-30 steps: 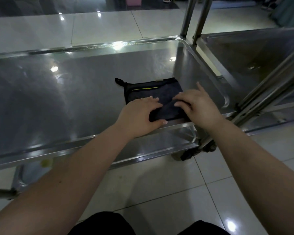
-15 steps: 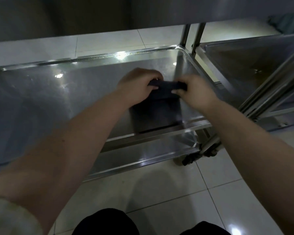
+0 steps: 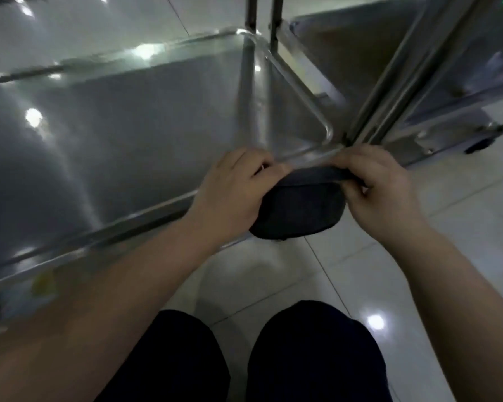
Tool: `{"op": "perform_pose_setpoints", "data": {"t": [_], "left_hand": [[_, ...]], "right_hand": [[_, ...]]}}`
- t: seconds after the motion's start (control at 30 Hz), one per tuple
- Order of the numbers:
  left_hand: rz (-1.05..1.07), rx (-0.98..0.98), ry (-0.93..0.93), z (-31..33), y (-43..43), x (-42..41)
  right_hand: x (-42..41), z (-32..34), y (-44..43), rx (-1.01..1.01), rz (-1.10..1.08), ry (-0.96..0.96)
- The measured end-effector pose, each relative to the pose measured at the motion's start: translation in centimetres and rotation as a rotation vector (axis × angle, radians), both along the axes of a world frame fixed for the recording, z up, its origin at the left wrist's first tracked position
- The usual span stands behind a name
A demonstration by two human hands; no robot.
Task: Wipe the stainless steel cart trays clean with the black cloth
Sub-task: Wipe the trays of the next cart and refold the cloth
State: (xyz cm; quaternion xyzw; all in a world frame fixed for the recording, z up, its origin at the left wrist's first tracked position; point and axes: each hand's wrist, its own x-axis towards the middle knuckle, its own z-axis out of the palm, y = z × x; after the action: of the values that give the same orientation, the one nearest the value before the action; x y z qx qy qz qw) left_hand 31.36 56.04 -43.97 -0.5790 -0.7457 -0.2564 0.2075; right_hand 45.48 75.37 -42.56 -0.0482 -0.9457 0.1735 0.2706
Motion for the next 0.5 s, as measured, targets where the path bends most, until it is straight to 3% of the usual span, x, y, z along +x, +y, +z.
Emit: {"op": "perform_pose_setpoints", "data": {"t": [0.13,0.3,0.5], "left_hand": [[-0.078,-0.195,-0.14,-8.7,0.8,2.6],[0.047,-0.522,-0.409,-15.4,1.4,1.9],[0.124,-0.421,-0.52,-20.1,0.2,-0.7]], "right_hand": [[2.5,-8.9,1.0,-0.105,0.004,-0.105],[3.1,-17.7,1.7,-0.113,0.075,-0.219],[0.1,-23.0,2.4,-0.208,0.12,-0.251]]}}
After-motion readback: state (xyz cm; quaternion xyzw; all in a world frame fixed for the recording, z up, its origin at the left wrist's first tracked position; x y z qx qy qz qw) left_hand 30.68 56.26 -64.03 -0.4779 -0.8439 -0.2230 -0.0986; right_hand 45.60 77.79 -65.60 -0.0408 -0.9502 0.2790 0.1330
